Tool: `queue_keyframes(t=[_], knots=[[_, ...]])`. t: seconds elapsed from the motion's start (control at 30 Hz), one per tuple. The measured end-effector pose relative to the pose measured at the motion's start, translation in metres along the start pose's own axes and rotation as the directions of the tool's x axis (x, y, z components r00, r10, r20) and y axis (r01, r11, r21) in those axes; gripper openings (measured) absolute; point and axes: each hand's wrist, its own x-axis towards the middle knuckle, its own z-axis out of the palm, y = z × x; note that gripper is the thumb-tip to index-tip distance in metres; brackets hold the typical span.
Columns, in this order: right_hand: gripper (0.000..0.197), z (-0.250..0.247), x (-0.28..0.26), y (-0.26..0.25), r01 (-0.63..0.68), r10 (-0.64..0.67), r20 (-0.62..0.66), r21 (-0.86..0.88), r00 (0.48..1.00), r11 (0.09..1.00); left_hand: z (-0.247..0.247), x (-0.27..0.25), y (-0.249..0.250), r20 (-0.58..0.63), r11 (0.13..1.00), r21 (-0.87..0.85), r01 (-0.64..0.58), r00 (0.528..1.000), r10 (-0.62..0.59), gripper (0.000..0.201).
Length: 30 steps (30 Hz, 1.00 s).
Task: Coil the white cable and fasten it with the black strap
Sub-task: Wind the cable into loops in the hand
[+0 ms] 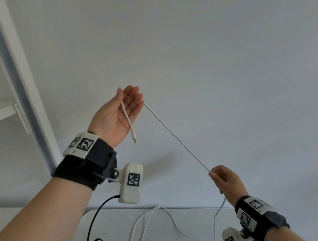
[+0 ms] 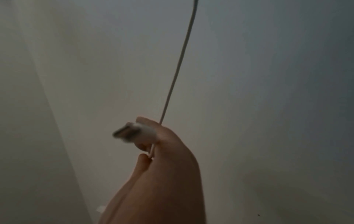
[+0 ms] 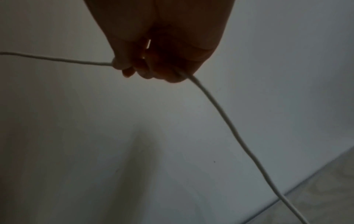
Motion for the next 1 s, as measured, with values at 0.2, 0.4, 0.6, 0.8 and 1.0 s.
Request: queue_keyframes(t=[0.2,0.4,0.6,0.8,1.0], knots=[[0.016,0.004,-0.001,-0.031,0.164,-0.157,0.046,-0.219,0.986,0.962,-0.003,-0.003,-0.019,0.084,0.977,0.212,-0.02,0.996,0.003,0.026],[0.015,0.012,-0.005,-0.086,0.337,-0.3,0.157,-0.331,0.941,0.882,-0.005,-0.013,-0.036,0.093,0.927,0.374,0.028,0.993,-0.067,0.026],[0.01,0.017,-0.012,-0.136,0.555,-0.473,0.291,-0.394,0.831,0.732,-0.005,-0.026,-0.048,0.092,0.85,0.521,0.084,0.984,-0.153,0.026],[0.012,0.018,-0.017,-0.175,0.71,-0.636,0.32,-0.379,0.702,0.593,-0.004,-0.039,-0.05,0.092,0.775,0.618,0.13,0.967,-0.236,0.023],[0.015,0.015,-0.015,-0.2,0.736,-0.695,0.262,-0.359,0.669,0.574,-0.001,-0.052,-0.05,0.093,0.697,0.695,0.177,0.939,-0.331,0.025]])
